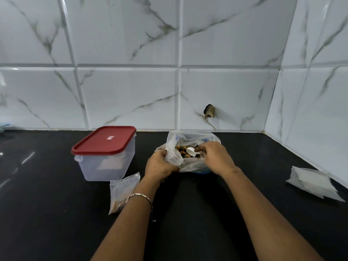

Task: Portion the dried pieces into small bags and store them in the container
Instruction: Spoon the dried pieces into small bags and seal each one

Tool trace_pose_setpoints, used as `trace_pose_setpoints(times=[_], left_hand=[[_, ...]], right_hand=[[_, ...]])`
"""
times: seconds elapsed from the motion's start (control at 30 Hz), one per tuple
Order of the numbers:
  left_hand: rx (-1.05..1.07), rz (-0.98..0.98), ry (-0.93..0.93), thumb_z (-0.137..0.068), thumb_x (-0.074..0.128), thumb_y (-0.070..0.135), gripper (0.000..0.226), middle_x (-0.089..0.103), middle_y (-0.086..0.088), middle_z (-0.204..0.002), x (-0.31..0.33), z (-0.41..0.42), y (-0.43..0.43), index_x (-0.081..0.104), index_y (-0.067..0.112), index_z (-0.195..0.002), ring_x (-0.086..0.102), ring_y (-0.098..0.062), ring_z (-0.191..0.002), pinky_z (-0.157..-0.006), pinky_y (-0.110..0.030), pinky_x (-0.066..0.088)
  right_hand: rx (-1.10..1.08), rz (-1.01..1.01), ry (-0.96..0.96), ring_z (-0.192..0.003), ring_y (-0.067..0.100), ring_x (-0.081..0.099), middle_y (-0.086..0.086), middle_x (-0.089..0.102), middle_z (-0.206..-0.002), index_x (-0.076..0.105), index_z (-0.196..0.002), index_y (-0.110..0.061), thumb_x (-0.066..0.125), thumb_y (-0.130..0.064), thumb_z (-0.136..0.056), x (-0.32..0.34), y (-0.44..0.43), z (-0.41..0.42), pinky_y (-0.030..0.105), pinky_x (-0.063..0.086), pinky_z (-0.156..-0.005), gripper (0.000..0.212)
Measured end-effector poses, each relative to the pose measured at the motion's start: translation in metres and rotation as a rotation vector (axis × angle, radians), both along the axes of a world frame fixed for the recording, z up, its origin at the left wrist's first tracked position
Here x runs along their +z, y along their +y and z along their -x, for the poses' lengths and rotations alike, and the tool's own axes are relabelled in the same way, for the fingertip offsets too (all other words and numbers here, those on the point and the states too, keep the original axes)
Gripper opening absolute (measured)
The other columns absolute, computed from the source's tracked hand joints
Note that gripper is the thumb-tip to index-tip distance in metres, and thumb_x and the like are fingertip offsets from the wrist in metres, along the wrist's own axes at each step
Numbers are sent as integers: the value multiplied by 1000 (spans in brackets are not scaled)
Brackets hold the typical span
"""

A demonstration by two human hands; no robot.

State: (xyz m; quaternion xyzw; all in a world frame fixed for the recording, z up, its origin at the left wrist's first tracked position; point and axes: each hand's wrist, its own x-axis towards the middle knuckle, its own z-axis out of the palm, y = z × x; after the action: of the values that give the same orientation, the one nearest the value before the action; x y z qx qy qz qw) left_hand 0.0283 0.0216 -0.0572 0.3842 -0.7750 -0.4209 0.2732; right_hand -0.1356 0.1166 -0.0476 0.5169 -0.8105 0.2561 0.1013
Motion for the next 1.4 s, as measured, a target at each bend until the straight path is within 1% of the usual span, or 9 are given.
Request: trace_pose_setpoints(times=[0.13, 0.27, 0.37, 0.47, 0.63, 0.87, 1.03, 1.17, 1.4], left_hand=[[-4, 2, 3, -68, 83, 14, 72, 64, -5, -122, 0, 0, -1, 53, 14, -133, 60, -20, -107, -95, -35, 51], [-5, -5, -4, -68, 83, 14, 71, 64, -5, -119, 0, -1, -3, 55, 13, -133, 60, -20, -106, -93, -32, 51], [-14, 6, -20, -69, 83, 12, 69, 63, -4, -121, 1, -1, -3, 55, 14, -131, 59, -18, -107, -93, -30, 49], [-20, 14, -25, -69, 83, 11, 66, 62, -3, -121, 1, -1, -3, 56, 14, -129, 56, -15, -102, -90, -25, 46], [-25, 21, -23, -68, 84, 12, 65, 63, -4, -121, 1, -1, -3, 57, 15, -128, 57, -15, -103, -93, -27, 47], [-32, 5, -25, -70, 83, 11, 77, 58, -4, -131, 0, -1, -4, 48, 13, -139, 55, -19, -114, -94, -27, 44], [-39, -13, -15, -70, 83, 9, 75, 58, -4, -130, -1, -1, -6, 50, 13, -137, 56, -20, -115, -97, -30, 45], [-62, -32, 10, -70, 82, 7, 73, 59, -4, -128, -3, 1, -8, 52, 14, -135, 57, -20, -115, -99, -32, 48], [-118, -101, 119, -70, 82, 4, 60, 64, -6, -118, -7, 0, -10, 59, 10, -125, 62, -19, -104, -88, -30, 54]], right_hand=[[31, 111, -133, -97, 11, 65, -4, 71, -110, 74, -107, -21, 52, 0, -91, 7, 2, 2, 18, 47, -82, 34], [-57, 41, 139, -102, 20, 64, 1, 68, -111, 71, -114, -19, 55, -4, -91, 3, -6, 6, 33, 54, -85, 32], [-70, -62, 293, -94, 20, 63, 2, 67, -101, 70, -111, -16, 53, -3, -91, 0, -16, 3, 29, 49, -74, 29], [-66, -71, 312, -96, 19, 64, 0, 68, -103, 69, -112, -20, 58, -4, -89, -2, -24, 3, 29, 49, -78, 30], [40, -39, 142, -106, 16, 63, -5, 70, -114, 70, -115, -28, 59, -10, -90, 1, -21, 8, 30, 49, -88, 33], [95, -50, -142, -88, 9, 65, -7, 72, -106, 75, -100, -26, 54, -4, -93, 14, -6, 18, 27, 50, -82, 31], [7, -52, -147, -94, 16, 66, -3, 70, -113, 75, -102, -24, 52, 0, -89, 12, -11, 14, 33, 53, -86, 35], [-79, -145, -235, -82, 13, 58, -6, 64, -93, 77, -93, -22, 57, 4, -83, 23, -17, 13, 22, 42, -65, 34], [-53, -34, -795, -29, -1, 40, 3, 60, -54, 74, -97, 0, 54, 14, -85, 20, -17, 6, 14, 30, -32, 27]])
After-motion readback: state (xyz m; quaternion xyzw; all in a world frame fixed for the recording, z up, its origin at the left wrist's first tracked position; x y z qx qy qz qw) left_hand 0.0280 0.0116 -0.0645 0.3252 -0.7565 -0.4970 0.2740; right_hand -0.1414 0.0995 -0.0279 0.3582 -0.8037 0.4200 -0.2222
